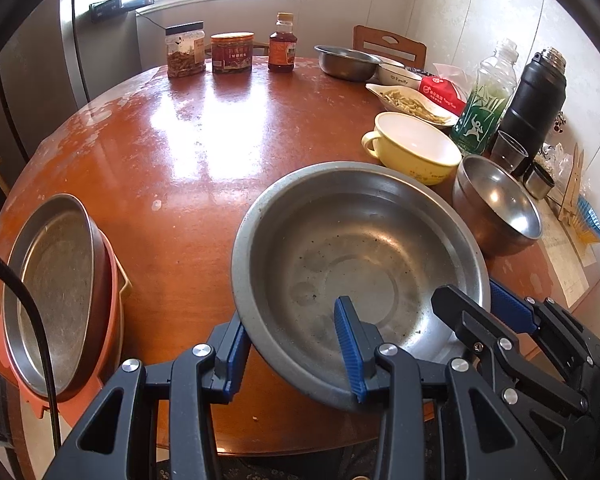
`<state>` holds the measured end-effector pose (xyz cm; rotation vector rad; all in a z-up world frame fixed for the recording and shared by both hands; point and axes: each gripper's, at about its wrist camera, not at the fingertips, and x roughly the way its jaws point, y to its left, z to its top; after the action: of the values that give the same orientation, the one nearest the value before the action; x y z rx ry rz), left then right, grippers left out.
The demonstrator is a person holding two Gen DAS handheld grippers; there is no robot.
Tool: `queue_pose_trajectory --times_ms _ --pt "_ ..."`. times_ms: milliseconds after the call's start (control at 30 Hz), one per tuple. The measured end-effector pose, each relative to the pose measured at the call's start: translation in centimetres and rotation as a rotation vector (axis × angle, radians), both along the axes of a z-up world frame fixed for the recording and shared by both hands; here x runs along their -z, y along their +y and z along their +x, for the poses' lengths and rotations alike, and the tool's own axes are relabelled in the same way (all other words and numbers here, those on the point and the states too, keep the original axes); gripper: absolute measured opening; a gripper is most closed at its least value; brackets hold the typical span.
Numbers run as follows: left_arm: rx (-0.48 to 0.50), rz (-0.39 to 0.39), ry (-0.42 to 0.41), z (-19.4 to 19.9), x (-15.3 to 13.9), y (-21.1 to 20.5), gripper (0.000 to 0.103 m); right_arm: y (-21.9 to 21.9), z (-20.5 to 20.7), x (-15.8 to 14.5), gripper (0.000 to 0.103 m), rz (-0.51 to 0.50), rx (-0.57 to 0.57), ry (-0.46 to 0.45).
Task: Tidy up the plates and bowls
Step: 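Carry the shallow steel bowl beside the plate stack and set it down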
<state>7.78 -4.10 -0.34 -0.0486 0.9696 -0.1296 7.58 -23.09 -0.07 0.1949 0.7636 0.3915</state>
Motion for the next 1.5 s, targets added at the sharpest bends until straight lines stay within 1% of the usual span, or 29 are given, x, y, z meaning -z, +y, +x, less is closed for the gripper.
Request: queue_pose_trajectory --times_ms 367,700,1233,1300,1500 --pt "0.004 0.018 0.023 -0.1 0.8 -0.1 0.04 0.1 -0.1 0.4 0.037 0.009 -0.009 0.023" --pt "0.002 0.001 0.037 0.4 1.3 0.0 0.04 0.1 -0.1 0.9 0.037 0.01 -0.01 0.039" --pt "0.003 0.016 0.02 0.1 1.0 -0.1 0.041 -0.1 0.0 1.2 0.037 0.02 -0.002 0.059" --pt "-0.003 0.016 0.014 0.1 0.8 0.0 0.041 -0.2 0.2 1.3 0.04 0.037 -0.003 0.069" --pt "-0.01 0.02 0.008 0.1 0.6 0.1 0.042 -0.3 0.3 1.3 0.04 0.047 0.001 0.073"
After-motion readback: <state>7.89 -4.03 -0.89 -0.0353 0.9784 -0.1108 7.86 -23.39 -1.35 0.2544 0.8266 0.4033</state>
